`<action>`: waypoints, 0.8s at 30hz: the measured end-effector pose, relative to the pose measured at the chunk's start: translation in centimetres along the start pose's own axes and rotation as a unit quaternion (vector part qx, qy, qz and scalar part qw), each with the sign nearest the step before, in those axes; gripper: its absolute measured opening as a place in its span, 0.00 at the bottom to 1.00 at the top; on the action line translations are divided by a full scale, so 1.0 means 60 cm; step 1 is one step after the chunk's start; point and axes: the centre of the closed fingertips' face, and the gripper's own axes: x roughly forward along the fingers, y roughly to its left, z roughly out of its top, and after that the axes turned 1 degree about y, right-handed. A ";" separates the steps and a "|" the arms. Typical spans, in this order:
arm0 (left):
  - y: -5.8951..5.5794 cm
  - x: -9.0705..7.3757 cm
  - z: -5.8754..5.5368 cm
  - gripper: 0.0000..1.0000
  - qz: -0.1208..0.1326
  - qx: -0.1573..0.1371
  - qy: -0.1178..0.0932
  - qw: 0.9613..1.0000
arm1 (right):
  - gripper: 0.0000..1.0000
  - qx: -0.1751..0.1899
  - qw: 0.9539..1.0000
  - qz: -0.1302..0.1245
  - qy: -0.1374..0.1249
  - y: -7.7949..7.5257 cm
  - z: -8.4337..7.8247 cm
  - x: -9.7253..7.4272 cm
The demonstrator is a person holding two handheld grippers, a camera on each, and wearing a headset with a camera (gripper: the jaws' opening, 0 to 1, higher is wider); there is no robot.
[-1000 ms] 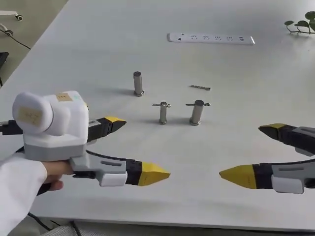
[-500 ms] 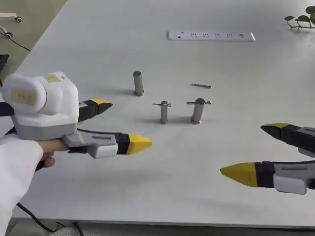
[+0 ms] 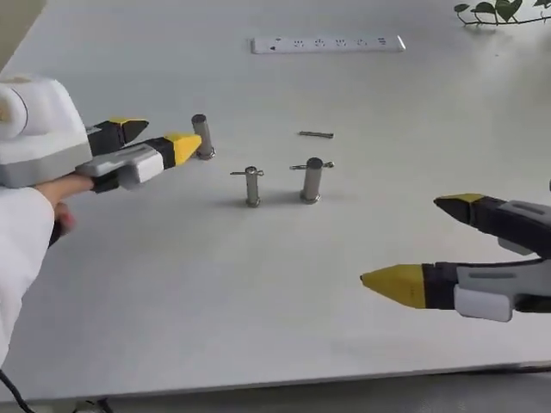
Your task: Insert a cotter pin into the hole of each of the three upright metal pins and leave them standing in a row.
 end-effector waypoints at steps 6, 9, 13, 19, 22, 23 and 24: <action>0.012 0.041 -0.013 0.40 -0.001 -0.010 0.012 1.000 | 0.92 -0.003 1.000 -0.003 0.000 0.002 0.005 -0.002; 0.018 0.055 -0.018 0.37 0.002 -0.005 0.017 1.000 | 0.92 -0.003 1.000 -0.004 -0.002 0.001 0.008 -0.005; 0.030 0.075 -0.035 0.34 0.005 -0.018 0.032 0.999 | 0.92 -0.002 1.000 -0.006 -0.001 -0.001 0.008 -0.006; 0.039 0.095 -0.046 0.24 0.010 0.000 0.047 0.999 | 0.92 0.011 1.000 -0.005 -0.002 -0.001 0.008 -0.008; 0.035 0.102 -0.053 0.22 0.006 0.017 0.060 0.998 | 0.92 0.012 1.000 -0.007 0.000 -0.002 0.005 -0.007; 0.034 0.104 -0.056 0.21 0.004 0.021 0.063 0.998 | 0.92 0.014 1.000 -0.007 0.000 -0.003 0.004 -0.007; 0.033 0.105 -0.058 0.20 0.003 0.029 0.065 0.997 | 0.92 0.015 1.000 -0.008 0.000 -0.004 0.004 -0.007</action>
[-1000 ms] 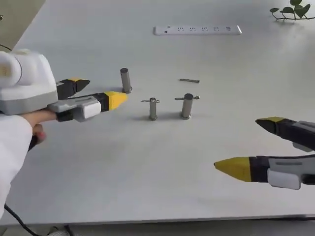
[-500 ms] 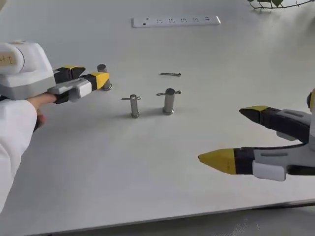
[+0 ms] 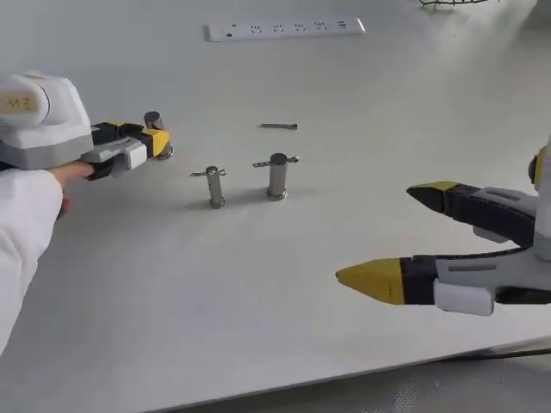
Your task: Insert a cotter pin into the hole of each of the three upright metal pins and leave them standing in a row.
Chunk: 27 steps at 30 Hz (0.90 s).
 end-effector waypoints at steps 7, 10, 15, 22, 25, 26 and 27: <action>-0.004 0.005 -0.008 0.12 -0.003 0.047 0.023 0.999 | 0.92 0.003 1.000 -0.002 0.007 -0.002 -0.008 0.002; -0.007 0.006 -0.008 0.11 -0.012 0.056 0.028 0.998 | 0.91 0.003 1.000 0.000 0.009 -0.001 -0.011 0.004; -0.005 0.004 -0.009 0.11 -0.010 0.054 0.029 0.998 | 0.91 0.002 1.000 0.007 0.012 0.003 -0.014 0.008; 0.009 -0.020 0.006 0.10 -0.011 0.069 0.028 0.997 | 0.91 -0.003 1.000 0.010 0.021 0.002 -0.018 0.010; 0.017 -0.042 0.024 0.10 -0.019 0.075 0.019 0.997 | 0.91 -0.002 1.000 0.006 0.024 -0.004 -0.019 0.011; 0.016 -0.049 0.028 0.10 -0.028 0.075 0.017 0.997 | 0.91 0.000 1.000 0.007 0.022 -0.005 -0.017 0.012; 0.015 -0.056 0.032 0.10 -0.035 0.083 0.015 0.996 | 0.91 0.001 1.000 0.007 0.020 -0.004 -0.016 0.012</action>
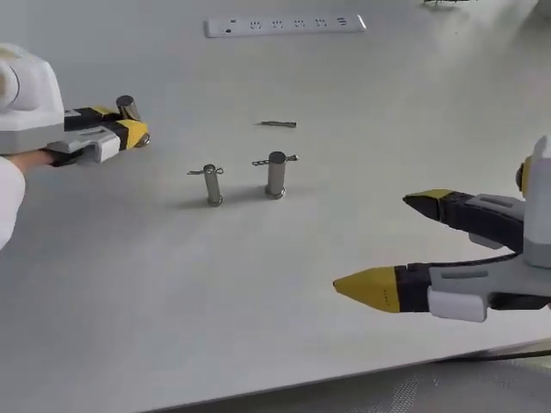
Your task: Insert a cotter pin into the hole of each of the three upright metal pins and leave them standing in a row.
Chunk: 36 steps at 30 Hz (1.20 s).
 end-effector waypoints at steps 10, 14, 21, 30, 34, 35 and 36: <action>-0.064 -0.104 0.042 0.10 -0.078 0.052 -0.028 0.995 | 0.91 -0.016 0.999 0.026 0.010 0.022 0.007 0.024; -0.101 -0.126 0.042 0.10 -0.095 0.063 -0.030 0.993 | 0.91 -0.023 0.999 0.035 0.006 0.031 0.015 0.026; -0.198 -0.140 0.023 0.10 -0.157 0.085 -0.016 0.984 | 0.91 -0.026 0.999 0.036 0.004 0.036 0.011 0.018; -0.274 -0.103 0.006 0.10 -0.183 0.097 -0.015 0.978 | 0.91 -0.017 1.000 0.022 0.001 0.030 -0.001 -0.003; -0.298 -0.084 0.007 0.10 -0.197 0.091 -0.016 0.976 | 0.91 -0.015 1.000 0.018 0.001 0.026 -0.003 -0.009; -0.303 -0.079 0.006 0.10 -0.198 0.094 -0.014 0.976 | 0.91 -0.014 1.000 0.017 0.001 0.025 -0.003 -0.010; -0.308 -0.071 0.005 0.10 -0.200 0.096 -0.011 0.975 | 0.91 -0.012 1.000 0.016 0.001 0.024 -0.004 -0.012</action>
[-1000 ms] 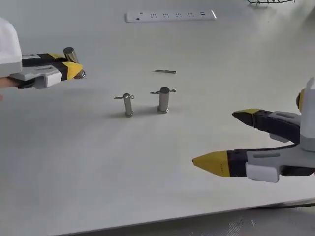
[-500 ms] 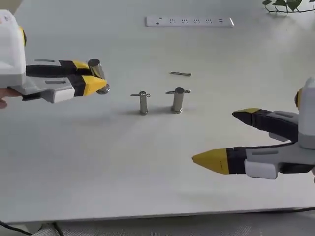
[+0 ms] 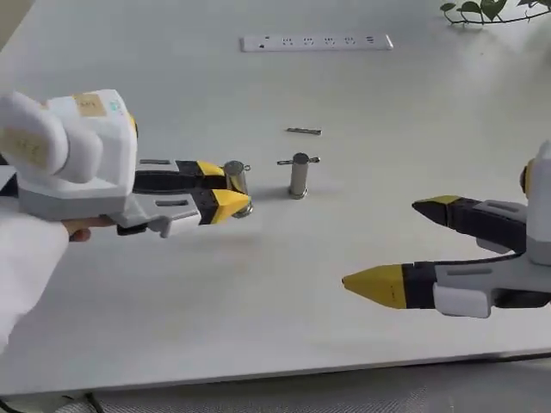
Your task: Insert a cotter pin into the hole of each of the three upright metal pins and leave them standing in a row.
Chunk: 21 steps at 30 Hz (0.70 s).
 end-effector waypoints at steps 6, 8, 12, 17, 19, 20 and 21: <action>-0.005 0.035 -0.008 0.10 -0.001 0.000 0.015 1.000 | 0.91 0.007 1.000 -0.005 0.001 -0.006 -0.003 -0.003; -0.007 0.042 -0.011 0.10 -0.004 -0.006 0.018 1.000 | 0.91 0.008 1.000 -0.006 0.002 -0.008 -0.004 -0.003; -0.015 0.053 -0.015 0.10 -0.005 -0.010 0.016 1.000 | 0.91 0.010 1.000 -0.005 0.004 -0.008 -0.006 -0.002; -0.029 0.070 -0.028 0.10 -0.011 -0.011 0.028 0.999 | 0.91 0.011 1.000 -0.002 0.006 -0.009 -0.006 -0.001; -0.035 0.075 -0.032 0.10 -0.014 -0.010 0.032 0.999 | 0.91 0.011 1.000 -0.001 0.007 -0.010 -0.006 0.000; -0.039 0.079 -0.036 0.10 -0.016 -0.007 0.037 0.999 | 0.91 0.010 1.000 -0.001 0.009 -0.010 -0.007 0.000; -0.042 0.081 -0.038 0.10 -0.019 -0.006 0.039 0.999 | 0.91 0.010 1.000 0.000 0.009 -0.010 -0.007 -0.001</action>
